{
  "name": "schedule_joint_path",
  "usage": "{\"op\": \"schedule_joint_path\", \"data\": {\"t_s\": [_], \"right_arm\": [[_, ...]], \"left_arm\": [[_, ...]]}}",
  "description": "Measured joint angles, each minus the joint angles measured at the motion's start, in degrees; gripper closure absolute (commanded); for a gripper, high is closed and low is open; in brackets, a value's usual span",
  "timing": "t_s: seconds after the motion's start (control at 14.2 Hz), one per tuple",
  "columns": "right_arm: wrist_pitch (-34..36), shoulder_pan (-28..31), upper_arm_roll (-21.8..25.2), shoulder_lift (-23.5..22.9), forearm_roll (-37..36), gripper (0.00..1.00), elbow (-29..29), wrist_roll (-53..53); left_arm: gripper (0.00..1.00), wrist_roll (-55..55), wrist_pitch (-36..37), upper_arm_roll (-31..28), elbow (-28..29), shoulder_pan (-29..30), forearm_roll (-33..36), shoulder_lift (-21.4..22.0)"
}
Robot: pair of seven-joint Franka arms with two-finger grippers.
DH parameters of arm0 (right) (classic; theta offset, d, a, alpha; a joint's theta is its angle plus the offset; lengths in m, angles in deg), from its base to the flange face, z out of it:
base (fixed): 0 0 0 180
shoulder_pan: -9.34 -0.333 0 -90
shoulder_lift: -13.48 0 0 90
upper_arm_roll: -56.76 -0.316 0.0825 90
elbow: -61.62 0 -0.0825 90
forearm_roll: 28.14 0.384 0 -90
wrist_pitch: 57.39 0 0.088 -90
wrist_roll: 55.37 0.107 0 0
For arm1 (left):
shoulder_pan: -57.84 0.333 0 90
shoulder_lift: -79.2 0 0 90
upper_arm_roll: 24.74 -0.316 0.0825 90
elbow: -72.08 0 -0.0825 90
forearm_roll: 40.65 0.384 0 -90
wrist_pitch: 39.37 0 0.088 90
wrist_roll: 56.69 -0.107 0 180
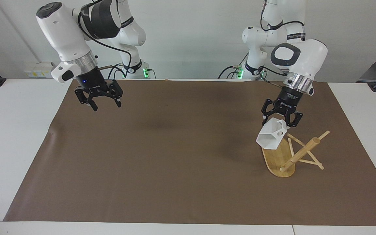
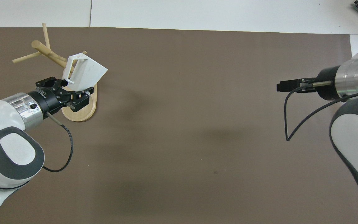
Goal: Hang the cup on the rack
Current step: 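Raise the cup onto a rack peg while the right gripper withdraws, then lower the cup handle onto the rack peg with the left gripper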
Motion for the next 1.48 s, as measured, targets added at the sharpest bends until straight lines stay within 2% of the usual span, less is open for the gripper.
{"op": "schedule_joint_path", "data": {"t_s": [0.35, 0.98, 1.48], "right_arm": [[4.1, 0.1, 1.3, 1.6, -9.2, 0.00, -0.8, -0.4], [12.5, 0.2, 5.5, 1.8, -9.8, 0.00, -4.7, -0.5], [13.1, 0.2, 7.7, 1.8, -9.8, 0.00, -5.6, -1.1]], "left_arm": [[1.00, 2.5, -1.1, -0.1, -1.0, -0.1, 0.0, -1.8], [1.00, 7.1, -3.2, -0.2, -1.6, -0.1, 0.0, -2.7], [1.00, 9.8, -4.1, -0.4, -1.6, -0.1, 0.0, -3.4]]}}
